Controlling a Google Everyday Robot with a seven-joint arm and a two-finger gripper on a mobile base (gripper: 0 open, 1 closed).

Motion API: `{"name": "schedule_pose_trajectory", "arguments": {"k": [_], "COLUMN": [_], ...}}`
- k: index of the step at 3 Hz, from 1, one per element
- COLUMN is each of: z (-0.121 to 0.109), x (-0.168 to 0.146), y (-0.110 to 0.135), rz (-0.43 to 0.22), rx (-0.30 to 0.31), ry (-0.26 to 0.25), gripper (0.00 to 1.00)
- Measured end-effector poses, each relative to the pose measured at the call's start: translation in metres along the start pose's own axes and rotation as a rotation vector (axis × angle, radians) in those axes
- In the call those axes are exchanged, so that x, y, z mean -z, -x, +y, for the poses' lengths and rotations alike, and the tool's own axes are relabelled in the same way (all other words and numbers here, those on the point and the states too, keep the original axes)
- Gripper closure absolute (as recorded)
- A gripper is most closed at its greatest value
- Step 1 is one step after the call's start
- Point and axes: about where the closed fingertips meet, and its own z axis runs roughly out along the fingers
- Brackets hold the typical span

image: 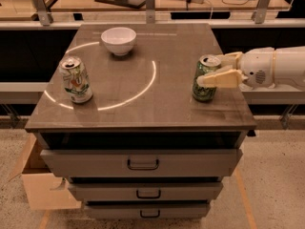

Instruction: Place green can into white bowl

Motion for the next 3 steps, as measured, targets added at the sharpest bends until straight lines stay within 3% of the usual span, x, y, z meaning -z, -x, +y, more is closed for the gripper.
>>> {"name": "schedule_pose_trajectory", "arguments": {"k": [1,2,3], "z": [0.007,0.004,-0.001], "x": [-0.013,-0.029,-0.049], "y": [0.006,0.061,0.112], "rz": [-0.011,-0.102,-0.189], "rx": [0.015,0.059,0.056], "ry": [0.057,0.068,0.033], "gripper": [0.61,0.85,1.0]}}
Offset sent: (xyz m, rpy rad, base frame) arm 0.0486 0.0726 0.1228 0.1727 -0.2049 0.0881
